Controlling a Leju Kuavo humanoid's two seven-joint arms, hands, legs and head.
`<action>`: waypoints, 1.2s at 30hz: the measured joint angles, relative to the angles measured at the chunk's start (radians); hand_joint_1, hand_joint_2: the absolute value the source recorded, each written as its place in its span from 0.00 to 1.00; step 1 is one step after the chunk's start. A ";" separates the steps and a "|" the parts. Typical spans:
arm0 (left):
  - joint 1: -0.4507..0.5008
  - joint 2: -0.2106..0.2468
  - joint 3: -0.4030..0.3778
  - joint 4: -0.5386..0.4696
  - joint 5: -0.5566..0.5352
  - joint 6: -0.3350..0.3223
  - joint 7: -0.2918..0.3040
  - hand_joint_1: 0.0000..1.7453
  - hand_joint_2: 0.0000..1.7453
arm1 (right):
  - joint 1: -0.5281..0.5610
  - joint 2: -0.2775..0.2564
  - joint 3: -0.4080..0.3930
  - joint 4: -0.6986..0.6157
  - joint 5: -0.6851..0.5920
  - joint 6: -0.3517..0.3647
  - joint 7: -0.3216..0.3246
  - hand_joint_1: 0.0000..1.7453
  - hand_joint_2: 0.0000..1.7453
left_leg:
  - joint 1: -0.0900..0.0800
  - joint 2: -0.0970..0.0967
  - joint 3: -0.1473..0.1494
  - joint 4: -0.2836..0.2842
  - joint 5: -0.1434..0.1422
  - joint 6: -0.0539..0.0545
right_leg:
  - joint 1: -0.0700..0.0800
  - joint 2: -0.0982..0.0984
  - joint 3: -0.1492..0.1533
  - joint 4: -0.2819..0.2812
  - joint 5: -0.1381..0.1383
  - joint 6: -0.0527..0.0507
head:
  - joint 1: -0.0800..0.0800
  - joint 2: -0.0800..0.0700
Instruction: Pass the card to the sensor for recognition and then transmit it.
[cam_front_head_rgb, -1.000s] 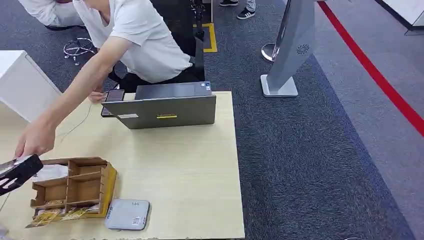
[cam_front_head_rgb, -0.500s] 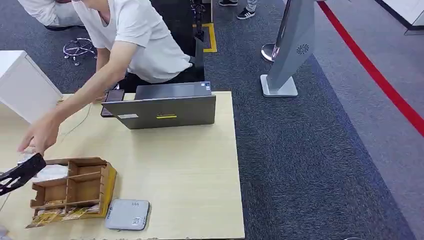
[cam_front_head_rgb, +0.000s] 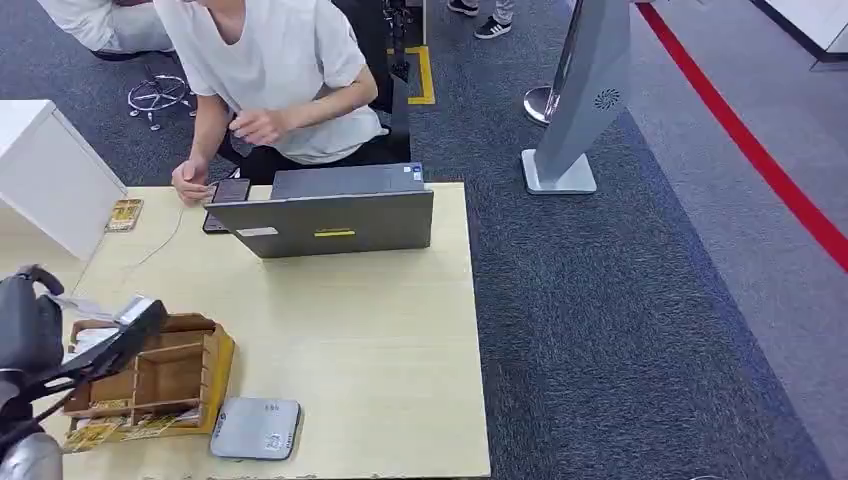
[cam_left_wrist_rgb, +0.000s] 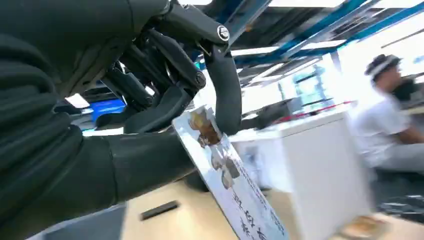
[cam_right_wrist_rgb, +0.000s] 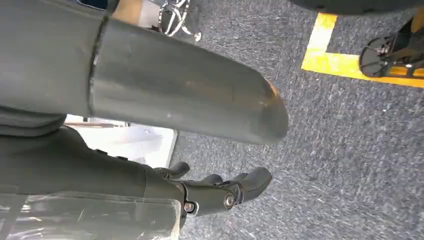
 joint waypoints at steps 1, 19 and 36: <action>0.006 -0.003 -0.030 -0.014 0.000 0.002 0.002 1.00 1.00 | 0.003 0.000 0.008 -0.006 -0.002 -0.002 0.000 0.00 0.00 | 0.000 0.000 0.000 0.000 0.000 0.000 | 0.000 0.001 0.000 0.000 0.000 0.000 | 0.001 0.000; 0.109 -0.067 -0.378 0.010 0.046 0.205 -0.161 1.00 1.00 | 0.062 0.000 0.110 -0.069 0.015 0.003 -0.013 0.00 0.00 | 0.000 0.001 0.000 0.000 -0.001 0.000 | 0.000 0.001 -0.001 0.000 0.000 0.000 | 0.000 0.000; 0.167 -0.065 -0.365 0.280 0.000 -0.011 0.019 1.00 1.00 | 0.018 0.000 0.088 -0.047 0.105 0.038 -0.055 0.00 0.00 | 0.000 0.001 0.000 0.000 -0.001 0.000 | 0.000 0.001 -0.001 0.000 0.000 0.000 | 0.000 0.000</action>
